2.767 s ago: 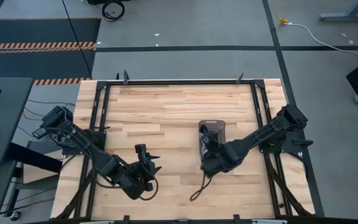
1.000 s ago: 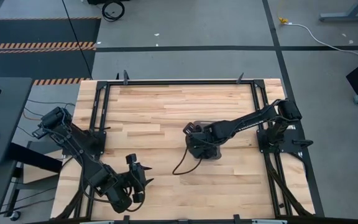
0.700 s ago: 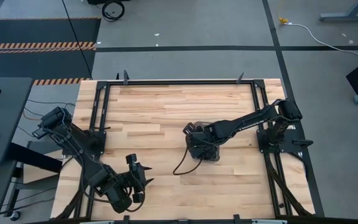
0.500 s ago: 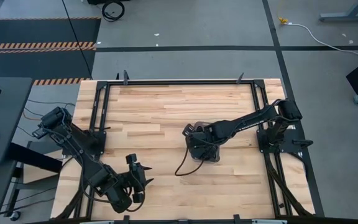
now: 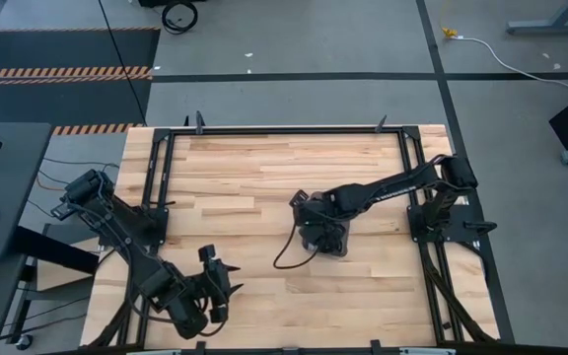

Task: Pick and place USB-C Cables
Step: Adjust the black bin on the table

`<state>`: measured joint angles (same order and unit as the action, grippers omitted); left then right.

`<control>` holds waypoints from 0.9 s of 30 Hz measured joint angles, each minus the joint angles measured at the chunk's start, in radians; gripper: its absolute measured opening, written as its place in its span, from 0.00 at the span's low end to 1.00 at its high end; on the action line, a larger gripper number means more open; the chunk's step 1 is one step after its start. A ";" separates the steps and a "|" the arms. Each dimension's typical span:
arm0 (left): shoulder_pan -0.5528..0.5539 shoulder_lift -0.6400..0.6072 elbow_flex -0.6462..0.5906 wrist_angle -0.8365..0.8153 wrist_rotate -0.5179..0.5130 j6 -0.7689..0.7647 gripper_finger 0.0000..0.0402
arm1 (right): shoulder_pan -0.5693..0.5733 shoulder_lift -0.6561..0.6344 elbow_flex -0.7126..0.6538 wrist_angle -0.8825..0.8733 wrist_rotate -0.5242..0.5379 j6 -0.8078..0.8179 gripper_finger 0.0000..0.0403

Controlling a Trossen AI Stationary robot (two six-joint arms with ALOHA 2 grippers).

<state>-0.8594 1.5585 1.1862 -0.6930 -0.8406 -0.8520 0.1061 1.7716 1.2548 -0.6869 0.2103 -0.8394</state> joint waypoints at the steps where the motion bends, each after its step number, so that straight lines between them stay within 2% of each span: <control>1: -0.003 0.000 0.000 0.000 0.000 -0.002 0.48 | -0.003 0.004 0.001 0.007 0.005 0.012 0.09; 9: -0.016 0.000 0.000 -0.002 0.000 -0.009 0.48 | -0.018 0.025 0.002 0.021 0.016 0.084 0.03; 16: -0.016 0.000 0.000 -0.003 0.000 -0.002 0.48 | -0.017 0.026 0.016 0.003 0.036 0.177 0.02; 22: -0.015 0.000 0.000 -0.003 -0.002 0.006 0.48 | 0.006 0.026 0.016 -0.027 0.111 0.216 0.02; 27: -0.014 0.000 0.000 -0.012 -0.004 0.010 0.48 | 0.018 0.026 0.016 -0.026 0.150 0.328 0.02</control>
<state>-0.8735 1.5585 1.1862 -0.7049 -0.8444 -0.8421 0.1242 1.7973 1.2713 -0.7128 0.3599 -0.5110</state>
